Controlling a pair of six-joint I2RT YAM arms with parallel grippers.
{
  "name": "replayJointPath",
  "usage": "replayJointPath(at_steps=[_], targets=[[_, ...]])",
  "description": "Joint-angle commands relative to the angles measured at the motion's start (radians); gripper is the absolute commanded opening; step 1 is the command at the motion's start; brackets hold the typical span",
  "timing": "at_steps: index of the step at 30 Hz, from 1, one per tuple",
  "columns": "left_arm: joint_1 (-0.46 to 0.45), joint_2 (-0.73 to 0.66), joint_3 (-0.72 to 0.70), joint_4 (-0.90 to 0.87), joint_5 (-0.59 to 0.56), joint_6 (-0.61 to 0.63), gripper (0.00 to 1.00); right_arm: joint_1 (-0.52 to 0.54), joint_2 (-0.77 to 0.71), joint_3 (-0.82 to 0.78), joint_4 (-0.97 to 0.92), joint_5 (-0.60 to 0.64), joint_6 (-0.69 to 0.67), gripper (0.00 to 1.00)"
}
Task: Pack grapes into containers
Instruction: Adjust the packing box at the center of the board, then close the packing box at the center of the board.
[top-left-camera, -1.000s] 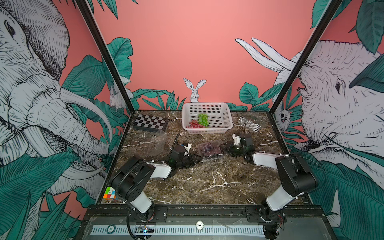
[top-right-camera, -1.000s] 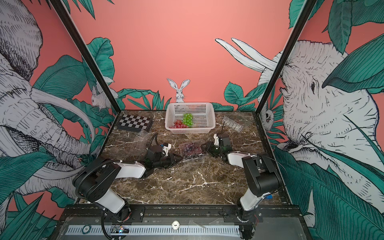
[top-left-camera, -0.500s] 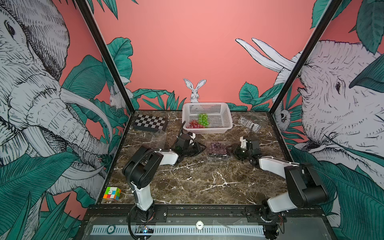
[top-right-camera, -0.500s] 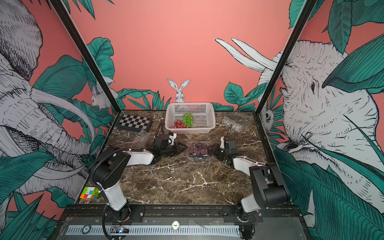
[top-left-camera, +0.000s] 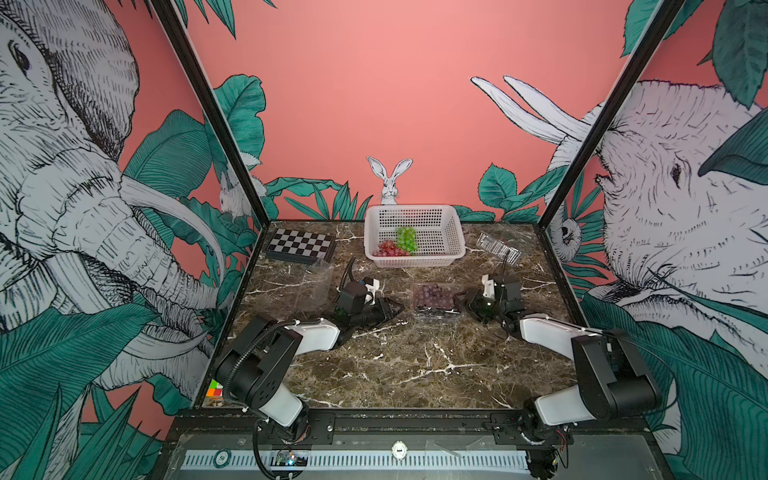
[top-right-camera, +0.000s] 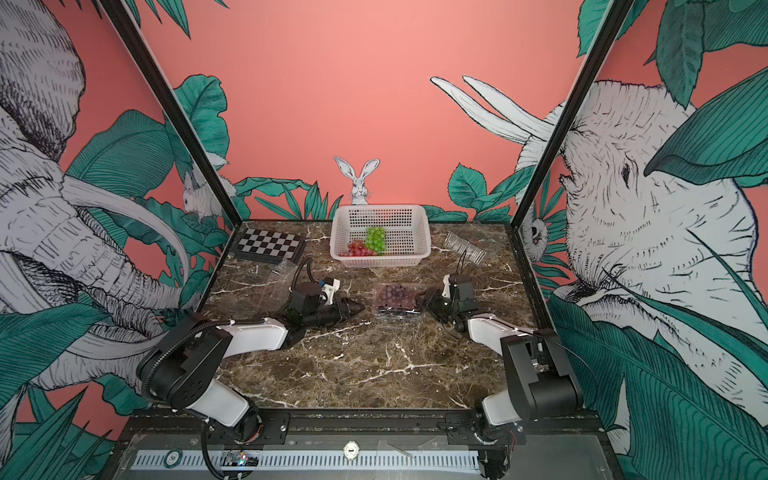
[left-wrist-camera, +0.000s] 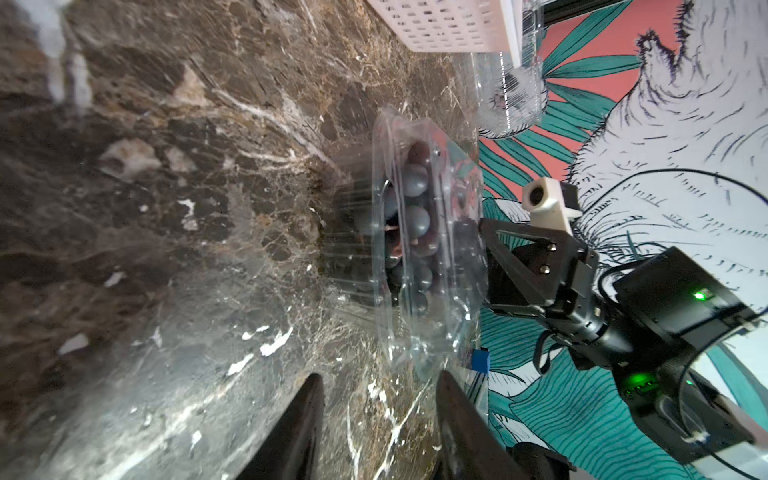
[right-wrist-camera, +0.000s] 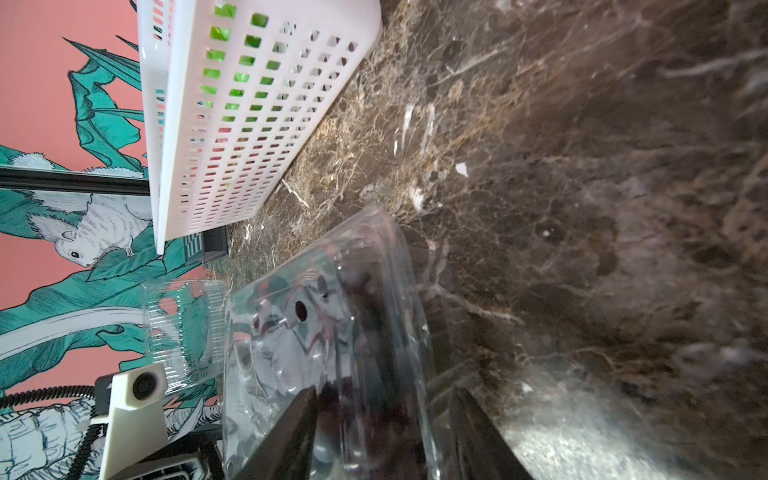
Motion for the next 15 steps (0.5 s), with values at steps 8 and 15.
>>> replayJointPath(at_steps=[8,15], targets=[[-0.071,0.107,-0.021,0.252,-0.006,-0.124,0.42,-0.004,0.012,-0.023,0.049,-0.011,0.017,0.5],[-0.078,0.121,-0.023,0.221,-0.038,-0.099,0.35,-0.003,0.012,-0.025,0.063,-0.013,0.022,0.5]])
